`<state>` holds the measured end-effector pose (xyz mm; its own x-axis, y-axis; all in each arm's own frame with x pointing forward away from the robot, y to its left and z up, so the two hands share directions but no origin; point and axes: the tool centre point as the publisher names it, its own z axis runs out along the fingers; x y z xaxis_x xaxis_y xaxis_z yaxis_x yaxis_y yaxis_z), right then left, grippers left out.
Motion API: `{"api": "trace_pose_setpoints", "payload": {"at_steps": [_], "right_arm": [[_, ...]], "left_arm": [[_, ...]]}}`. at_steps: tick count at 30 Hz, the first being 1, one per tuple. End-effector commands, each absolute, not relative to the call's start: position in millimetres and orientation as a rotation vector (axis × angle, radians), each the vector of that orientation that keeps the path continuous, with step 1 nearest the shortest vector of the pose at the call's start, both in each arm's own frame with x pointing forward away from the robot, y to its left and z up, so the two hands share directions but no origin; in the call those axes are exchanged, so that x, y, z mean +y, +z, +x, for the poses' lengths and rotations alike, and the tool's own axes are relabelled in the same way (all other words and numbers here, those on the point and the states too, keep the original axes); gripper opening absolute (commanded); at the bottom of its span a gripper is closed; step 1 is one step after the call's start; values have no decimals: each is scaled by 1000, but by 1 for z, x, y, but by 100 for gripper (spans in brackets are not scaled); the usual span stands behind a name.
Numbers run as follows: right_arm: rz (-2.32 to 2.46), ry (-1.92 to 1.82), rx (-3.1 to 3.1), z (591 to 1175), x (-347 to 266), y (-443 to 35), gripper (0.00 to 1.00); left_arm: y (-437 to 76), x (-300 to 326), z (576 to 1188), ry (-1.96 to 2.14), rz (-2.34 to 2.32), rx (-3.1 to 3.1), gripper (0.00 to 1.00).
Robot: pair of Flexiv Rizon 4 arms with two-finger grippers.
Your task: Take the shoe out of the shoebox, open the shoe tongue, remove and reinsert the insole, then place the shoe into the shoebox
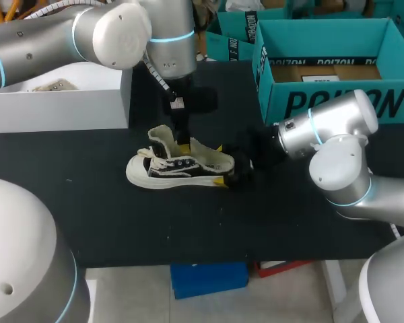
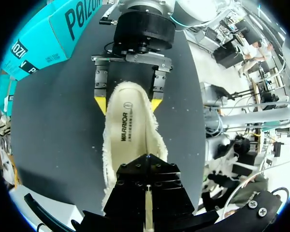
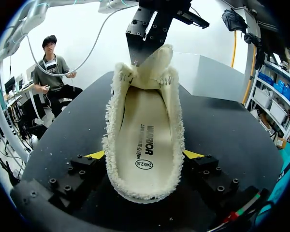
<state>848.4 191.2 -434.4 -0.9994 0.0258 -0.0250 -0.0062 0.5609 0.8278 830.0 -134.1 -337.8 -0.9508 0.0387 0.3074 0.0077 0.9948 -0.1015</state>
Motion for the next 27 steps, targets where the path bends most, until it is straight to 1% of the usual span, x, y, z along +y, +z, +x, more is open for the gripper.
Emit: {"api": "trace_pose_setpoints", "payload": {"at_steps": [1,11,27], "right_arm": [[20,1454,2746,849,191,-438,0],[20,1454,2746,849,191,-438,0],[20,1454,2746,849,191,-438,0]], "left_arm": [[-353,-136,833,148,-27,-2804,0],[-376,-136,829,139,-7,-2763,0],[-395,-137,816,144,21,-2738,0]]}}
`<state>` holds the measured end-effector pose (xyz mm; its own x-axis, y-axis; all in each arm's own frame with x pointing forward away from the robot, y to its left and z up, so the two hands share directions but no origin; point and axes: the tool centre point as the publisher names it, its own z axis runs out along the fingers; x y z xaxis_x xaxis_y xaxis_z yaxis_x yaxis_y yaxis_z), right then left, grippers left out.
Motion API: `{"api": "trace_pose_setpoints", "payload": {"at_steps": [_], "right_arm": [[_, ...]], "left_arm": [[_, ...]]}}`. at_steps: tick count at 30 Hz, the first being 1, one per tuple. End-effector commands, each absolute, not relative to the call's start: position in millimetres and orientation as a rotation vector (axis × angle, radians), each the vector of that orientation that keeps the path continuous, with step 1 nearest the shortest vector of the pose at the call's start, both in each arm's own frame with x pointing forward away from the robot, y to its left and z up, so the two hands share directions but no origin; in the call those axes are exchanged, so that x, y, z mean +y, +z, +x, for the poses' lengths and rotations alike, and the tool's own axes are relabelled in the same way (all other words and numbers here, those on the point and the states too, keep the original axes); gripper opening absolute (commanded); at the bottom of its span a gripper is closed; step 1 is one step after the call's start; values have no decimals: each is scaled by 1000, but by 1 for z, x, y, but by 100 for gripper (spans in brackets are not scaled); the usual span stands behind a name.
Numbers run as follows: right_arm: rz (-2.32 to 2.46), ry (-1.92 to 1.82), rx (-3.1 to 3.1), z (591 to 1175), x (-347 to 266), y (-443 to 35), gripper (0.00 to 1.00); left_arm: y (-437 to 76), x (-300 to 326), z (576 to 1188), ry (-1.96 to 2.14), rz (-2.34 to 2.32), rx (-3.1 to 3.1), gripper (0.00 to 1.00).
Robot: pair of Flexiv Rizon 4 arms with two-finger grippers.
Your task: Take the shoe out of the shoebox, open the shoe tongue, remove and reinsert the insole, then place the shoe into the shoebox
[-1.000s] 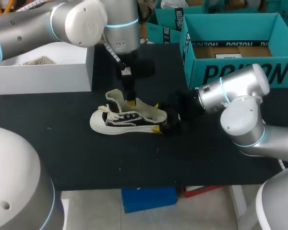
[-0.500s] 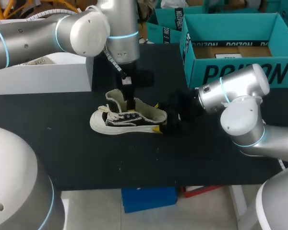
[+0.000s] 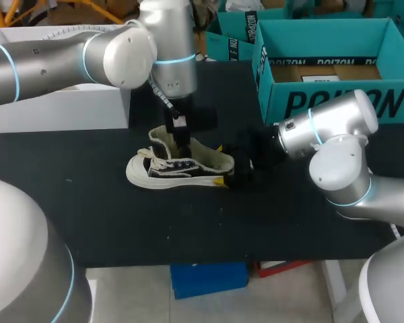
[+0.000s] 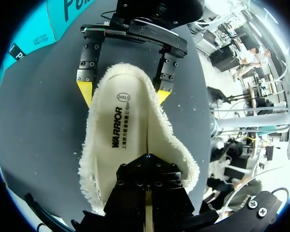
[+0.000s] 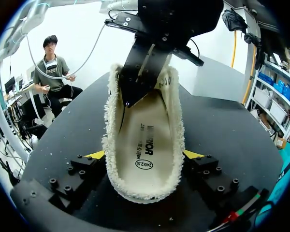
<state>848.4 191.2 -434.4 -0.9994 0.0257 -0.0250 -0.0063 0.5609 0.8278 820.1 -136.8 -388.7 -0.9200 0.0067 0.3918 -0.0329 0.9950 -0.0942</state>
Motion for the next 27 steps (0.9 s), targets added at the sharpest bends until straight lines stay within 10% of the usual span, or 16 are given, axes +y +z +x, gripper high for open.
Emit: {"api": "trace_pose_setpoints", "payload": {"at_steps": [1,27], "right_arm": [[20,1454,2746,849,191,-438,0],[20,1454,2746,849,191,-438,0]], "left_arm": [[-397,-137,815,145,23,-2737,0],[-419,-137,804,142,87,-2769,0]]}}
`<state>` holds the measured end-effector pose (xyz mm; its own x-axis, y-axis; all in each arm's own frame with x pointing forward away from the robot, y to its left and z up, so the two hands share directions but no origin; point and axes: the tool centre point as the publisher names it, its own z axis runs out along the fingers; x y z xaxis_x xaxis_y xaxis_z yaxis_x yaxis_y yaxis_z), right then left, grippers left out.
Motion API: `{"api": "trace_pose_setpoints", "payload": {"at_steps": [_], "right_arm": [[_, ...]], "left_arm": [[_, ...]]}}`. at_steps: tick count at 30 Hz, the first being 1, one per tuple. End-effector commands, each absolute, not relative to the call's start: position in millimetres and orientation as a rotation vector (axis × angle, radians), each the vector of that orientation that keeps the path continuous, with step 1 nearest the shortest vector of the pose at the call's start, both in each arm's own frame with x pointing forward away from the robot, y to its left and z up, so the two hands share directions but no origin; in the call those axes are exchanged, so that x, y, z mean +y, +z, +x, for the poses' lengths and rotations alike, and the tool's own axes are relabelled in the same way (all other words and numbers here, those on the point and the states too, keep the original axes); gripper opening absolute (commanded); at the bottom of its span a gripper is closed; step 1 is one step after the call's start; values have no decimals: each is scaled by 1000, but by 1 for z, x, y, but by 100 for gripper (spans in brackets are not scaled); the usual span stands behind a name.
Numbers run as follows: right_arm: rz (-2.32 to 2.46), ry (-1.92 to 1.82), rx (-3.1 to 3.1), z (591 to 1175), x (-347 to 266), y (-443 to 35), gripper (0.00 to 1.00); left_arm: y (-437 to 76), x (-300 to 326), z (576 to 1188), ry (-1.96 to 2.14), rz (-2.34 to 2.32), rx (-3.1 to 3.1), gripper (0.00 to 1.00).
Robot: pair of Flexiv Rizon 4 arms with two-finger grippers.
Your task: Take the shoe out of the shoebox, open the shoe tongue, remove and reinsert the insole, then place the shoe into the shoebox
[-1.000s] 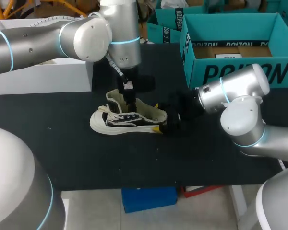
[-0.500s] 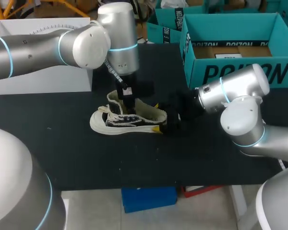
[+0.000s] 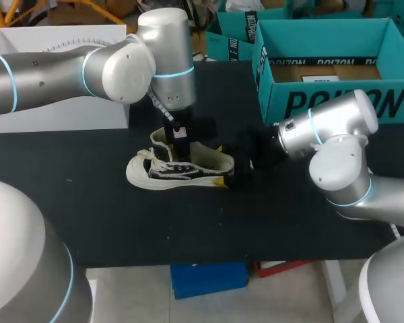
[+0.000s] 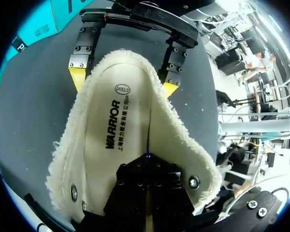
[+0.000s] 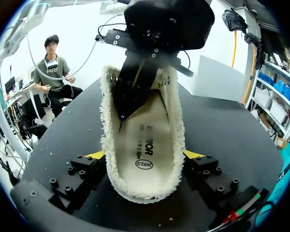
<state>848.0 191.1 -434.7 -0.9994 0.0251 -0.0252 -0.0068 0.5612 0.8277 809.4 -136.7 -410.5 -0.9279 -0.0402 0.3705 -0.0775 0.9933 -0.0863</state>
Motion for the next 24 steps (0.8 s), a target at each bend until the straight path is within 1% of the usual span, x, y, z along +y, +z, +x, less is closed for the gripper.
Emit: {"api": "trace_pose_setpoints", "payload": {"at_steps": [1,12,13,14,16,17,19,24], "right_arm": [[20,1454,2746,849,191,-438,0],[20,1454,2746,849,191,-438,0],[20,1454,2746,849,191,-438,0],[20,1454,2746,849,191,-438,0],[20,1454,2746,849,191,-438,0],[20,1454,2746,849,191,-438,0],[20,1454,2746,849,191,-438,0],[20,1454,2746,849,191,-438,0]], "left_arm": [[-420,-137,803,140,87,-2770,0],[-428,-138,803,135,103,-2773,0],[-428,-138,803,137,102,-2774,5],[-428,-138,803,140,101,-2777,14],[-427,-139,803,147,102,-2784,17],[-426,-139,803,151,105,-2793,22],[-425,-138,803,149,108,-2804,27],[-425,-135,804,141,122,-2841,26]]}}
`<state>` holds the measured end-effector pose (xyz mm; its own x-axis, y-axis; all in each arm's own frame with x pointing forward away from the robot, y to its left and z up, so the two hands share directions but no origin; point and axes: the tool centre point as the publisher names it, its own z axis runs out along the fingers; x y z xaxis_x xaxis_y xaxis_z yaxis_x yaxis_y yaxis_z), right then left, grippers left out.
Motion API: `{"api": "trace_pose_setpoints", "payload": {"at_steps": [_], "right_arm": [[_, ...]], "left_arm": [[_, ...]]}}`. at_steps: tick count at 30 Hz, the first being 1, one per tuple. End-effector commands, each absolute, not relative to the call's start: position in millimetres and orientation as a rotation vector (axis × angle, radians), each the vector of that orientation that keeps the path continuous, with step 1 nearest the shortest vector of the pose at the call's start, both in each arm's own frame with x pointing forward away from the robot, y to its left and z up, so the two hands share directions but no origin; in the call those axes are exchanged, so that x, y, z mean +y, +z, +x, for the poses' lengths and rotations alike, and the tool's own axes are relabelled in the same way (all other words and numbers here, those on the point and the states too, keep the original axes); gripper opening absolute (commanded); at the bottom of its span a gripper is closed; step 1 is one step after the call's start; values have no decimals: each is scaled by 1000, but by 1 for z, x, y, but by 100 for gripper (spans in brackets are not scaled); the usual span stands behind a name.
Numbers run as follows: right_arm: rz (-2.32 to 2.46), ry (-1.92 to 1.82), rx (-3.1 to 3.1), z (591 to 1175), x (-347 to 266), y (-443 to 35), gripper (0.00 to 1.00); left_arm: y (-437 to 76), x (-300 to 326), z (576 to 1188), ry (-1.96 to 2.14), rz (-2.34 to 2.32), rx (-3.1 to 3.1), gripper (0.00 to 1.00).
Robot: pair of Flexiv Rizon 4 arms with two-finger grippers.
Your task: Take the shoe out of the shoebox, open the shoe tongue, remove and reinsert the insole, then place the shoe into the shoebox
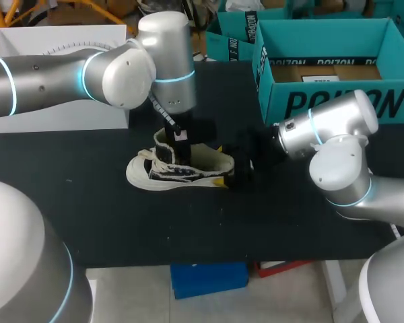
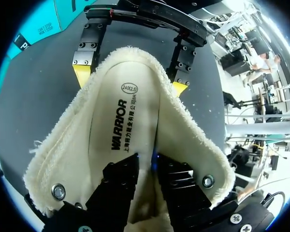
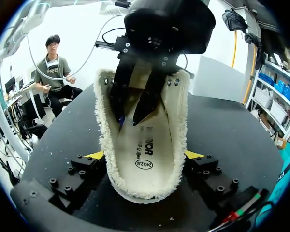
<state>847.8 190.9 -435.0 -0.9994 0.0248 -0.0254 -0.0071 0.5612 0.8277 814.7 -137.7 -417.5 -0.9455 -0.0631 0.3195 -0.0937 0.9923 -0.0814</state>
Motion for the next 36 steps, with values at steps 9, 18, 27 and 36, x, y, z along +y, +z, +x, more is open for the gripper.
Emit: {"api": "trace_pose_setpoints", "payload": {"at_steps": [9,18,27,36], "right_arm": [[20,1454,2746,849,191,-438,0],[20,1454,2746,849,191,-438,0],[20,1454,2746,849,191,-438,0],[20,1454,2746,849,191,-438,0]], "left_arm": [[-429,-129,800,41,164,-3074,26],[-453,-112,798,-167,213,-3350,28],[-479,-85,815,-335,303,-3562,28],[-492,-71,844,-326,402,-3668,27]]}}
